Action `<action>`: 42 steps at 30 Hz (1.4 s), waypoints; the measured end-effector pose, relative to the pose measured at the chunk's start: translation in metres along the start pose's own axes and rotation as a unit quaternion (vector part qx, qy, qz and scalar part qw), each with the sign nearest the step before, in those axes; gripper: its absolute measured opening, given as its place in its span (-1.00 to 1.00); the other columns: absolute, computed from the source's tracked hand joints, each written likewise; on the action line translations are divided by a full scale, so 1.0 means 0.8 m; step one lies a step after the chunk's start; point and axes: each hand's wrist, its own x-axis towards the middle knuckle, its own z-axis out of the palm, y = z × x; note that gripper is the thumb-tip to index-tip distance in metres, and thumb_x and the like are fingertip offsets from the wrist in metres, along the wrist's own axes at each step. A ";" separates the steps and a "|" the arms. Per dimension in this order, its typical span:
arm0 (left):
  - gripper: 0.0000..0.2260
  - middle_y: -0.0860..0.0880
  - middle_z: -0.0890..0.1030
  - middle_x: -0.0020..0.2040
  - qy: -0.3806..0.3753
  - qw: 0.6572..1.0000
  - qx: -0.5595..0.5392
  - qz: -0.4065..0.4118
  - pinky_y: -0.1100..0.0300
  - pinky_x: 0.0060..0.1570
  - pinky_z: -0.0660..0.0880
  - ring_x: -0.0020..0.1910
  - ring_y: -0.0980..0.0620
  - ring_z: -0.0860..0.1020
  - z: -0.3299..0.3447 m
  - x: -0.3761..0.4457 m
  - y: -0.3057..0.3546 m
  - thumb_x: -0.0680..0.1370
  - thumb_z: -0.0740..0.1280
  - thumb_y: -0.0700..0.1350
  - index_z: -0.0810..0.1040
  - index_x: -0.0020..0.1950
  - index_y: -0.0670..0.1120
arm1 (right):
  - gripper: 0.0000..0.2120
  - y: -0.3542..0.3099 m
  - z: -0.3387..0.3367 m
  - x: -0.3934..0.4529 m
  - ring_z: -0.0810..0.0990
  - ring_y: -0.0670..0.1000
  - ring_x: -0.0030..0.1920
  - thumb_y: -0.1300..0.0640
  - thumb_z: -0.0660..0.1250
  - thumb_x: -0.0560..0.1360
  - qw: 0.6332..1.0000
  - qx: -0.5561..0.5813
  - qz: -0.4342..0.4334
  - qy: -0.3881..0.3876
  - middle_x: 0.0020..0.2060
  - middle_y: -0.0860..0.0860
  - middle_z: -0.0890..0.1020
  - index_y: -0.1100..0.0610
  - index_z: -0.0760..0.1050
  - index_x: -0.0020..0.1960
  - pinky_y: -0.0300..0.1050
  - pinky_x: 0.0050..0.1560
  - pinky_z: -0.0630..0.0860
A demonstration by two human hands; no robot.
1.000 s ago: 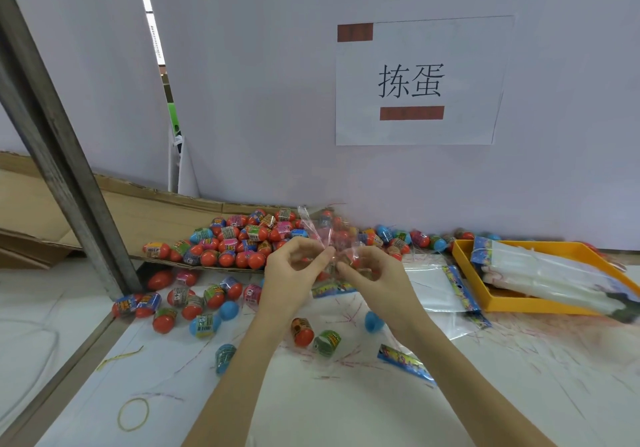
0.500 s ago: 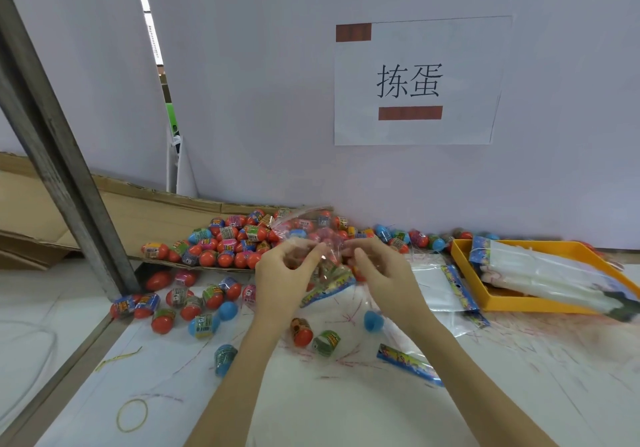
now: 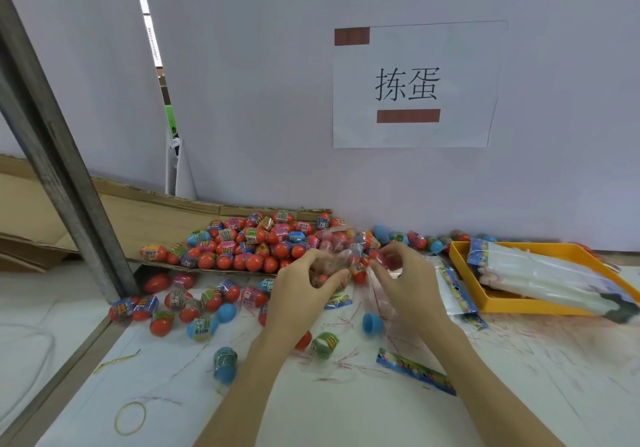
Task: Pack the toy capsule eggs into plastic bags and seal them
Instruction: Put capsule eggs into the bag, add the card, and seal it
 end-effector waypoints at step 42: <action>-0.70 0.17 0.69 0.04 0.023 0.993 0.077 0.082 0.22 -0.01 0.65 -0.06 0.18 0.63 -0.006 -0.004 0.011 0.56 0.50 0.07 0.63 0.28 0.07 | -0.85 -0.048 0.011 -0.022 0.69 -0.08 -0.29 0.08 0.41 0.61 0.978 0.191 -0.051 -0.068 -0.10 -0.17 0.71 -0.11 0.65 0.14 -0.27 -0.26 0.61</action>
